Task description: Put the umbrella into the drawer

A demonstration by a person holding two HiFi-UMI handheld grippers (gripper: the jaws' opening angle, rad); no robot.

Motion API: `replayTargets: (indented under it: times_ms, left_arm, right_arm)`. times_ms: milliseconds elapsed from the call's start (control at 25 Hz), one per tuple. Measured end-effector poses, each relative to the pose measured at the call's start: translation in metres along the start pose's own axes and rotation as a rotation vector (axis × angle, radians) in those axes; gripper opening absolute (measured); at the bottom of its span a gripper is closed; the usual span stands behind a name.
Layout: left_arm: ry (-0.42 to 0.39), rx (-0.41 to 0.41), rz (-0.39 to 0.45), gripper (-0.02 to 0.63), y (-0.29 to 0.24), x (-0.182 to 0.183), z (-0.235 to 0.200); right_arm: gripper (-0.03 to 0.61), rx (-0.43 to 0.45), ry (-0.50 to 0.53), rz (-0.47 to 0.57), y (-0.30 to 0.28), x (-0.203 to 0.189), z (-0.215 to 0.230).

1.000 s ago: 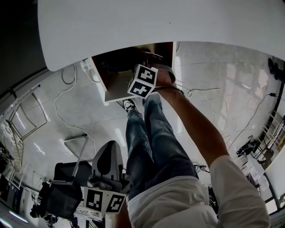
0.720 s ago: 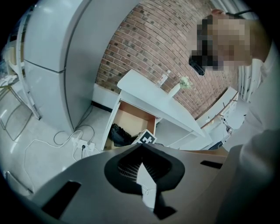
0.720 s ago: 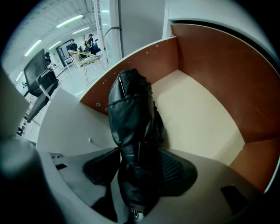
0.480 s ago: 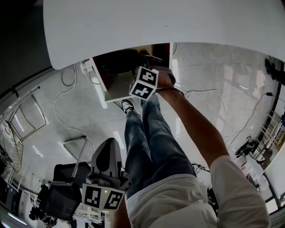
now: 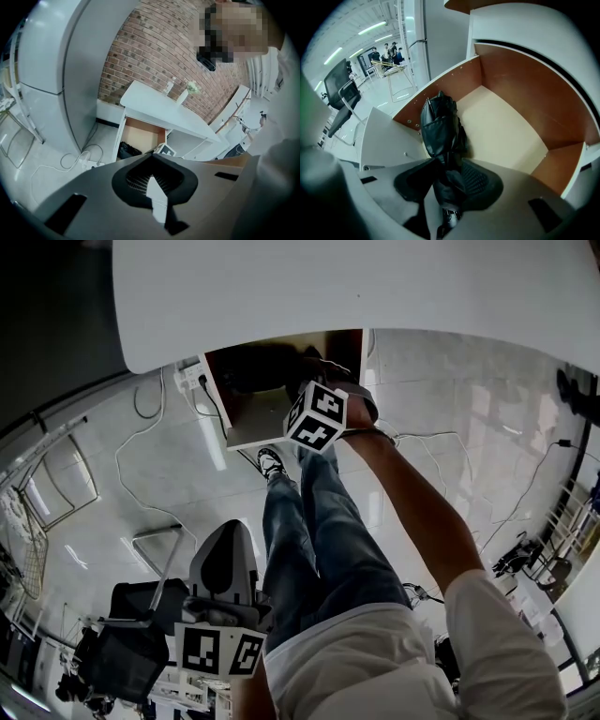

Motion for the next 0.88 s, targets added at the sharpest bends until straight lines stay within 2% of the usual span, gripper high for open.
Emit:
replayTargets:
  times_ms: [160, 640, 880]
  left_arm:
    - [0.014, -0.006, 0.002, 0.017, 0.004, 0.0, 0.0]
    - [-0.021, -0.029, 0.025, 0.017, 0.015, 0.008, 0.01]
    - [-0.026, -0.048, 0.048, 0.017, 0.02, 0.012, 0.015]
  right_arm:
    - [0.117, -0.025, -0.028, 0.027, 0.012, 0.001, 0.002]
    - [0.055, -0.079, -0.115, 0.075, 0.047, 0.002, 0.004]
    - [0.04, -0.09, -0.211, 0.102, 0.072, -0.001, 0.006]
Point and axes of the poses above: the fingertips, and each gripper's own axes: y backward along the fingers, z to its right, x out of its top, the point moved 4 cm from there along y, backward along the fingers, and after that the axes turned 7 degrees about y, right-handed, at the moved point
